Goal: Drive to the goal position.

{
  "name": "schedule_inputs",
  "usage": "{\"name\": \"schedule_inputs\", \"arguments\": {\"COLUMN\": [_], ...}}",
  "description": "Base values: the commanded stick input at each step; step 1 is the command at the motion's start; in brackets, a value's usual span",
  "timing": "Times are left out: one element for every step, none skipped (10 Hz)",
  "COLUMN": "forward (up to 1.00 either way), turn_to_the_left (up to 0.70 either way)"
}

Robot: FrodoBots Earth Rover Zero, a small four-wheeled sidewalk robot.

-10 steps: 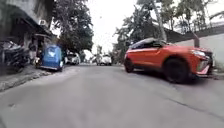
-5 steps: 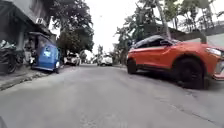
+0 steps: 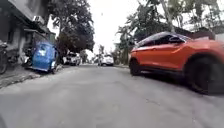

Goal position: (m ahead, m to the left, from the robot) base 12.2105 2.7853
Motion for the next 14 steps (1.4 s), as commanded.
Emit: {"name": "schedule_inputs", "arguments": {"forward": [1.0,1.0,1.0,1.0,1.0,1.0,1.0,1.0,1.0,1.0,1.0,1.0,1.0,1.0], "turn_to_the_left": [0.0,0.0,0.0,0.0,0.0,0.0,0.0,0.0,0.0,0.0,0.0,0.0,0.0,0.0]}}
